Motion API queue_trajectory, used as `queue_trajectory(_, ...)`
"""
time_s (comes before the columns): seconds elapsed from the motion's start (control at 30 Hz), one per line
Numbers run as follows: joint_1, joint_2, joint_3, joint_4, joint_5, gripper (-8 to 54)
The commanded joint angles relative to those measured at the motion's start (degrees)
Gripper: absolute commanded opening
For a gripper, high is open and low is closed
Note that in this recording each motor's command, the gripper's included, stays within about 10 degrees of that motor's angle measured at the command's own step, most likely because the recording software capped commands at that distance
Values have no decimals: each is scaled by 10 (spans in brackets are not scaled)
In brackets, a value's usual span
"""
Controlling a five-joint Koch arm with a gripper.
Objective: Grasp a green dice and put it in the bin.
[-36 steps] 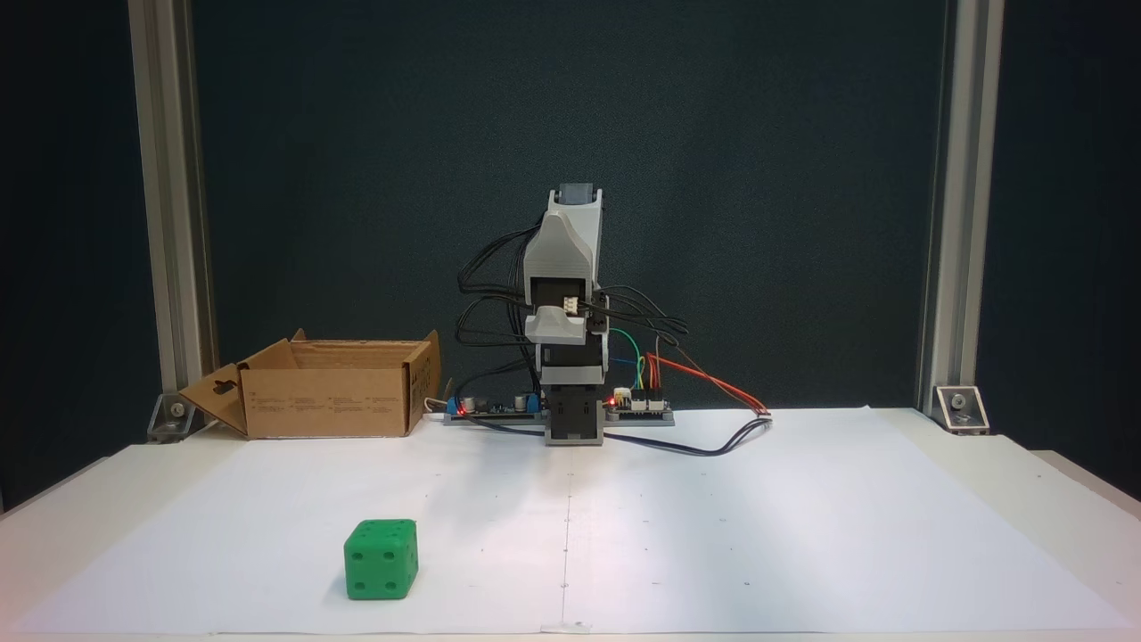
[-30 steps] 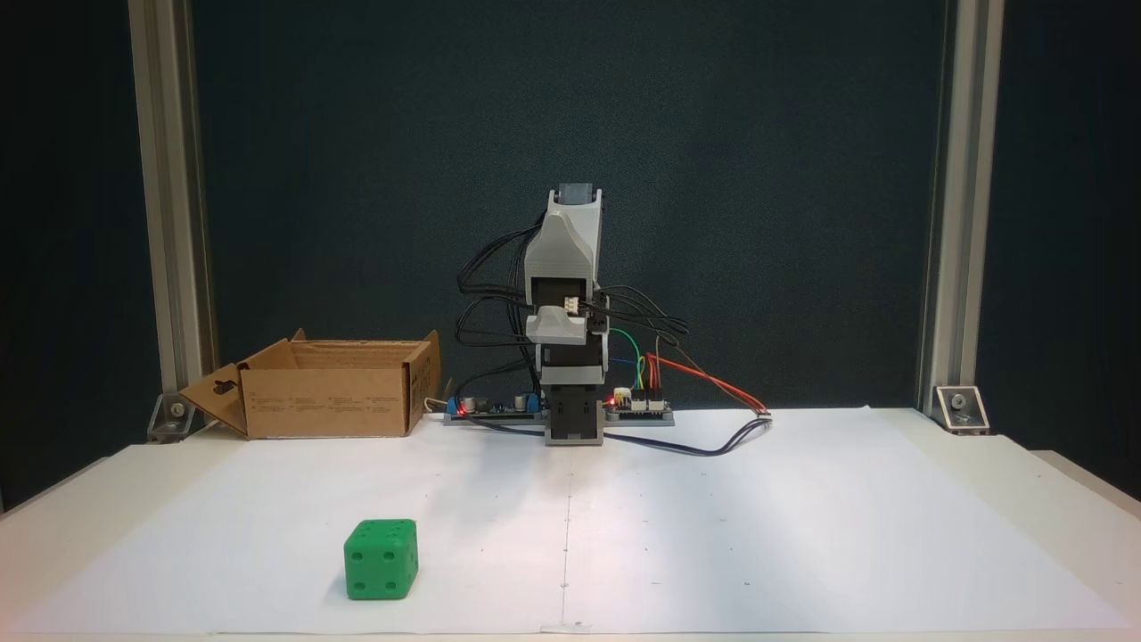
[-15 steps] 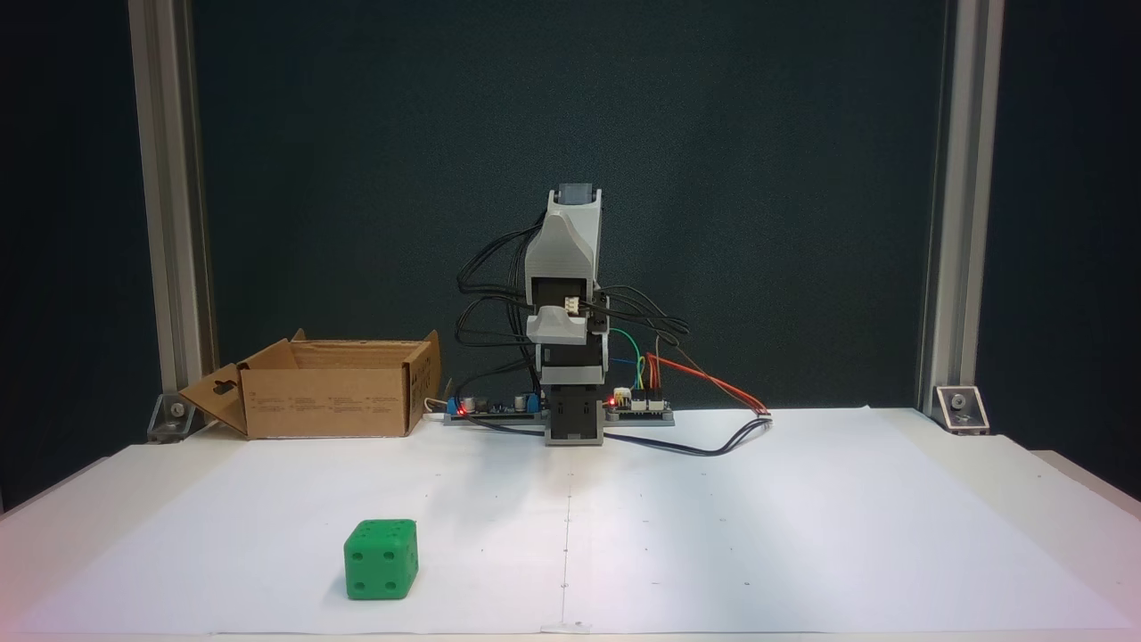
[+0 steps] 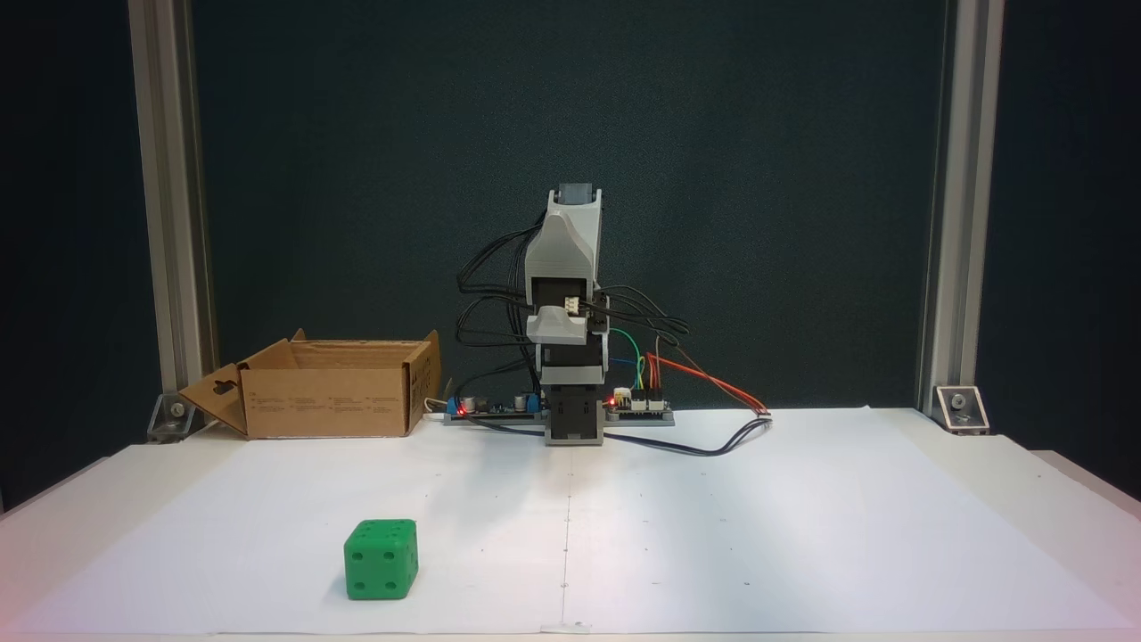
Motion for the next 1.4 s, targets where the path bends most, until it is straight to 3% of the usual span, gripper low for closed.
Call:
queue_trajectory(0.0, -4, 61, 29, -2, -27, 441)
queue_trajectory(0.47, -11, 62, 4, 34, -28, 422)
queue_trajectory(0.93, -2, 63, -222, 547, -27, 441)
queue_trajectory(1.37, 27, 25, -615, 1055, 25, 438)
